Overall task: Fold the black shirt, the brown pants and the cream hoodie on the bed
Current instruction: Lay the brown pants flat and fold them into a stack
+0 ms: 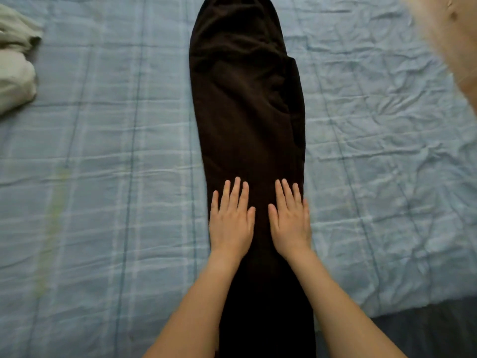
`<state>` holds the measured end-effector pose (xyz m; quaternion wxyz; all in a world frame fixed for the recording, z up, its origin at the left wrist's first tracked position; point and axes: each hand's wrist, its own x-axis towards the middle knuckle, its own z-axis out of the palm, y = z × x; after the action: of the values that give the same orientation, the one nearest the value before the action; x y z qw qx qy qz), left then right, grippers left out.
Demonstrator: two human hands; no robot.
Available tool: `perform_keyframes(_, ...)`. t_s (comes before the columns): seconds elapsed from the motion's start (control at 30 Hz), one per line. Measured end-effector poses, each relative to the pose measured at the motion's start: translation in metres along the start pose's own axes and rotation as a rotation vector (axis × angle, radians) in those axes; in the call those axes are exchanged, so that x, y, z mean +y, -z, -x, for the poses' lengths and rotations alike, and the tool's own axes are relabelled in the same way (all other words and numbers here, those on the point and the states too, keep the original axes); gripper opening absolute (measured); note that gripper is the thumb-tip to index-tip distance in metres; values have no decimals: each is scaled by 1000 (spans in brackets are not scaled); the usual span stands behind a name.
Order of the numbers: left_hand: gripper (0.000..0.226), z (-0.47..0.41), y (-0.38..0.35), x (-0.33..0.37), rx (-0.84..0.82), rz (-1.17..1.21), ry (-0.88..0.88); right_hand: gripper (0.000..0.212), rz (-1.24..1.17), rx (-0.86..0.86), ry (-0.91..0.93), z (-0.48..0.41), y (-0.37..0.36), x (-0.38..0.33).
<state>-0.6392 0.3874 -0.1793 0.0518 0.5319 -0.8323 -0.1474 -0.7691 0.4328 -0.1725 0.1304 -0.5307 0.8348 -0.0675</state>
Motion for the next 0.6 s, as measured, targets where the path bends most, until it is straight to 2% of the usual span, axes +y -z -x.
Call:
perform_keyframes(0.17, 59, 9, -5, -15, -1, 12, -77, 56, -124, -7, 84, 22, 5, 20)
perform_keyframes(0.27, 59, 49, 3, -26, -49, 118, -71, 58, -220, -41, 20, 84, 16, 32)
perform_keyframes(0.33, 60, 79, 5, -28, -107, 250, -19, 60, -261, -75, -33, 124, 18, 35)
perform_keyframes(0.47, 61, 119, 19, -14, -120, 545, 110, 73, -480, -278, -174, 173, 24, 40)
perform_keyframes(0.6, 73, 140, 36, -11, -85, 800, 329, 88, -598, -394, -152, 193, 31, 43)
